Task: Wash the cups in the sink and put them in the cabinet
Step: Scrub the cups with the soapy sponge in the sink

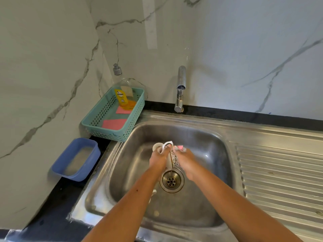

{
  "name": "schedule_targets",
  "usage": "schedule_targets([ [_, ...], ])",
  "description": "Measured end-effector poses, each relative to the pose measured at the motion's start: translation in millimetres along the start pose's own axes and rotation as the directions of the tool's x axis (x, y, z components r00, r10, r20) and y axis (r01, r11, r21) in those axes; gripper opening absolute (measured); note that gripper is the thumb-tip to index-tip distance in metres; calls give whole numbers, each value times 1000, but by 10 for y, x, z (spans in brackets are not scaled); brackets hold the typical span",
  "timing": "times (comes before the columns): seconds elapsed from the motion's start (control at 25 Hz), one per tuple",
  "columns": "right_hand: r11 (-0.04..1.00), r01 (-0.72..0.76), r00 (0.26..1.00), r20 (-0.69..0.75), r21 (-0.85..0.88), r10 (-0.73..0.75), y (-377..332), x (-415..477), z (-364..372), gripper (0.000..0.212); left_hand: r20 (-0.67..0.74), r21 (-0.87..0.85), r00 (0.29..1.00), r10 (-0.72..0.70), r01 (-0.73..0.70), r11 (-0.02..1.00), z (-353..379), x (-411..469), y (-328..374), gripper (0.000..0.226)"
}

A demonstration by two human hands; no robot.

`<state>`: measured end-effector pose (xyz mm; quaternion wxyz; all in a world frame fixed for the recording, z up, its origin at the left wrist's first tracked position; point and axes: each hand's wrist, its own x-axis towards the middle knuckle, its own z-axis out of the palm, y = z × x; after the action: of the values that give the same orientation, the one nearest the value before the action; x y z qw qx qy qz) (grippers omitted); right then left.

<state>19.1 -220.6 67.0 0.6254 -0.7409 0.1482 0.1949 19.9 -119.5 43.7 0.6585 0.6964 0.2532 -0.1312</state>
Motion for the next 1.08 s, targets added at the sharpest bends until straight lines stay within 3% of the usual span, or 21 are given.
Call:
schedule_targets([
  [0.12, 979, 190, 981, 57, -76, -186, 18, -113, 107, 22, -120, -150, 991, -55, 36, 988, -99, -19, 148, 16],
  [0.16, 925, 314, 948, 112, -213, -297, 62, -141, 109, 21, -113, -189, 990, -84, 61, 980, -141, 0, 189, 15],
  [0.2, 793, 472, 882, 207, -385, -424, 116, -128, 73, 19, -87, -216, 990, -113, 92, 972, -178, 15, 225, 14],
  [0.24, 561, 626, 773, 337, -542, -537, 157, -77, 1, 17, -38, -226, 988, -150, 138, 964, -210, 7, 255, 19],
  [0.28, 228, 723, 627, 479, -653, -615, 159, -22, -91, 18, 39, -227, 982, -186, 190, 955, -224, 5, 259, 29],
  [0.32, -133, 721, 468, 619, -680, -631, 133, 23, -189, 21, 128, -220, 969, -210, 234, 947, -225, -2, 240, 38],
  [0.36, -400, 649, 360, 725, -647, -588, 95, 55, -274, 22, 198, -204, 955, -223, 262, 943, -215, -27, 223, 43],
  [0.4, -534, 577, 308, 770, -618, -558, 58, 70, -324, 21, 234, -187, 945, -230, 276, 943, -208, -45, 207, 43],
  [0.44, -555, 537, 321, 762, -636, -562, -5, 22, -326, 20, 238, -187, 943, -231, 278, 942, -209, -52, 209, 41],
  [0.56, -293, 487, 573, 554, -823, -604, -83, -262, 5, 25, 126, -266, 976, -178, 206, 942, -246, 66, 237, 41],
  [0.6, -135, 470, 677, 455, -872, -579, -75, -330, 115, 30, 74, -304, 985, -154, 169, 938, -257, 94, 233, 41],
  [0.68, 356, 378, 893, 235, -855, -385, -185, -451, 201, 30, 27, -396, 993, -113, 114, 911, -233, 83, 206, 36],
  [0.72, 585, 317, 942, 176, -747, -286, -229, -453, 232, 23, 27, -445, 995, -93, 96, 891, -210, 48, 190, 34],
  [0.76, 728, 276, 960, 136, -628, -246, -258, -474, 264, 17, 20, -490, 997, -69, 70, 869, -182, 5, 199, 31],
  [0.8, 794, 256, 965, 98, -551, -243, -256, -450, 292, 14, 10, -528, 1000, -29, 29, 849, -162, -17, 222, 27],
  [0.84, 772, 289, 952, 86, -566, -293, -243, -452, 286, 15, -22, -530, 1000, 14, -23, 848, -153, -34, 261, 21],
  [0.88, 671, 364, 916, 118, -645, -384, -202, -441, 250, 19, -48, -519, 997, 53, -70, 852, -155, -62, 319, 14],
  [0.92, 481, 472, 830, 190, -739, -524, -138, -406, 174, 28, -57, -497, 995, 80, -98, 862, -164, -96, 388, 13],
  [0.96, 205, 545, 708, 315, -813, -632, -93, -330, 74, 35, -38, -477, 995, 94, -101, 873, -175, -111, 430, 15],
  [1.04, -371, 521, 457, 618, -769, -639, -35, -123, -221, 38, 69, -344, 997, 44, -18, 939, -198, -104, 441, 19],
  [1.08, -520, 484, 379, 704, -704, -601, -61, -73, -367, 34, 135, -251, 991, -13, 46, 967, -230, -104, 466, 24],
])
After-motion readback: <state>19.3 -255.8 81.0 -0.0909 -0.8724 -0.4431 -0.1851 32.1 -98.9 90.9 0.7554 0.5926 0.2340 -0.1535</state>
